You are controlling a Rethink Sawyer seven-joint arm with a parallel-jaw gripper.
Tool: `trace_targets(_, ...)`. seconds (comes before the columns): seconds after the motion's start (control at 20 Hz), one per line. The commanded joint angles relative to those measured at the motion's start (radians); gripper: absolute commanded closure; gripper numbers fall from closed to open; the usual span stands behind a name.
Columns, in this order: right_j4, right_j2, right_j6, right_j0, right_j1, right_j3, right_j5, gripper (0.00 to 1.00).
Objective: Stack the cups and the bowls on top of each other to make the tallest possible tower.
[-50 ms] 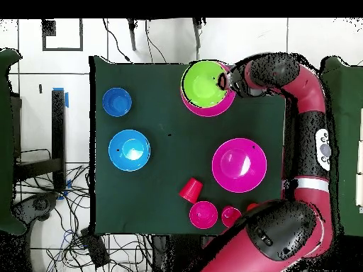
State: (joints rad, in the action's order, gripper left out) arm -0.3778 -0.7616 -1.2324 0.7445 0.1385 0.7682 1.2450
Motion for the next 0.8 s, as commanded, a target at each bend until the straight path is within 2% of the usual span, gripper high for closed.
trace_targets(0.05,-0.069,0.008,0.371,-0.002,-0.012,0.016,0.042,1.00)
trace_targets(0.7,-0.080,0.026,0.361,0.006,-0.020,0.032,0.033,1.00)
trace_targets(0.75,-0.089,0.026,0.372,0.003,-0.020,0.025,0.033,0.00)
trace_targets(0.8,-0.095,0.029,0.380,0.003,-0.019,0.023,0.033,0.00)
